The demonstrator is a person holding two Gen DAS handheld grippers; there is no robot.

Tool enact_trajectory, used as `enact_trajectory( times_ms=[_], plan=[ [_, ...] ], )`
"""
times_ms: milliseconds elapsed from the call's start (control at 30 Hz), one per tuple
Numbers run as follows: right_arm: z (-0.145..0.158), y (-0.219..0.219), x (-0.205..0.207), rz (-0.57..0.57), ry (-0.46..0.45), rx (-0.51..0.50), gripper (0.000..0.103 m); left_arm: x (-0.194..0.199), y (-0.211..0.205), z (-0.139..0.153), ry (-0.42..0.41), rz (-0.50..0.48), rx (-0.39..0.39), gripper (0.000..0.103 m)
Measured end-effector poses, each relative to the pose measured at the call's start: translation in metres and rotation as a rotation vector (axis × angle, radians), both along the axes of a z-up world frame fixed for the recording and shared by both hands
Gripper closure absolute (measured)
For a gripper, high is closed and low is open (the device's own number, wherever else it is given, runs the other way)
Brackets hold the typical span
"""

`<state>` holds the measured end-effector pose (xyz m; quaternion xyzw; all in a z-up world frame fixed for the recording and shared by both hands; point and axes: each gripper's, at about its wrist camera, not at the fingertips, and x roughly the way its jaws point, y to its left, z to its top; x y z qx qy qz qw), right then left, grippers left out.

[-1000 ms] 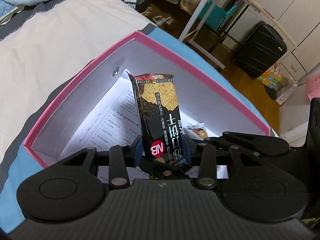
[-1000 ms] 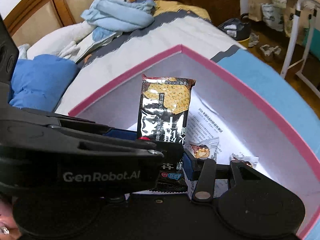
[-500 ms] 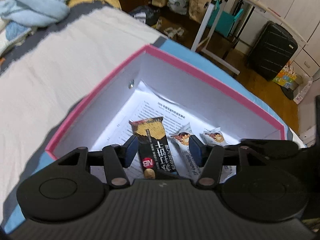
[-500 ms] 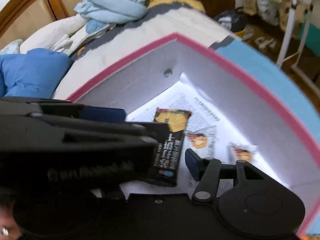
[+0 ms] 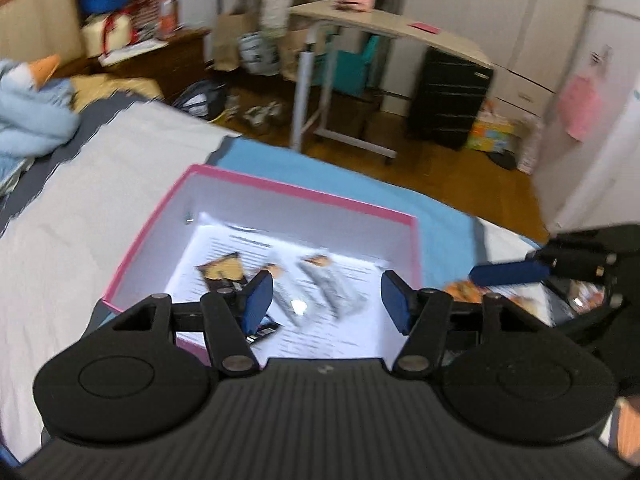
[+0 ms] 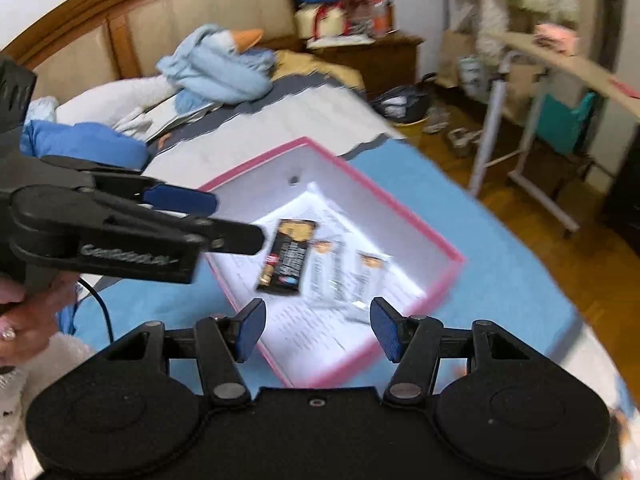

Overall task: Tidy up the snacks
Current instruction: 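Move both grippers back toward the remaining white snack bars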

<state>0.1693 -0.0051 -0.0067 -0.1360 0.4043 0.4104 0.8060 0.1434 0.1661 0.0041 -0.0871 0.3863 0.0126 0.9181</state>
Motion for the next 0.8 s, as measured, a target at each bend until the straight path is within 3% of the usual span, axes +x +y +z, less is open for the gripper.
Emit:
enact_trajectory(
  times_ms=[167,300,467,567,633,700,800],
  plan=[
    [0.011,-0.063,-0.019,-0.067,-0.034,0.001,0.040,-0.022,-0.050,0.020,-0.010,-0.088,0.057,0.044],
    [0.013,-0.105,-0.032,-0.095,-0.085,0.024,0.040,-0.034,-0.079,0.029,-0.030,-0.189,-0.003,0.044],
    [0.008,-0.144,-0.040,-0.135,-0.140,0.047,0.039,-0.039,-0.111,0.028,-0.024,-0.230,-0.031,0.040],
    [0.000,-0.162,-0.043,-0.152,-0.168,0.054,0.039,-0.042,-0.132,0.024,-0.040,-0.247,0.015,0.032],
    [-0.008,-0.173,-0.042,-0.168,-0.191,0.058,0.039,-0.040,-0.145,0.019,-0.057,-0.259,0.050,0.017],
    [-0.014,-0.181,-0.039,-0.178,-0.183,0.060,0.039,-0.039,-0.161,0.015,-0.072,-0.277,0.076,0.009],
    [-0.026,-0.192,-0.029,-0.232,-0.146,0.052,0.036,-0.033,-0.179,0.005,-0.042,-0.307,0.058,0.007]
  ],
)
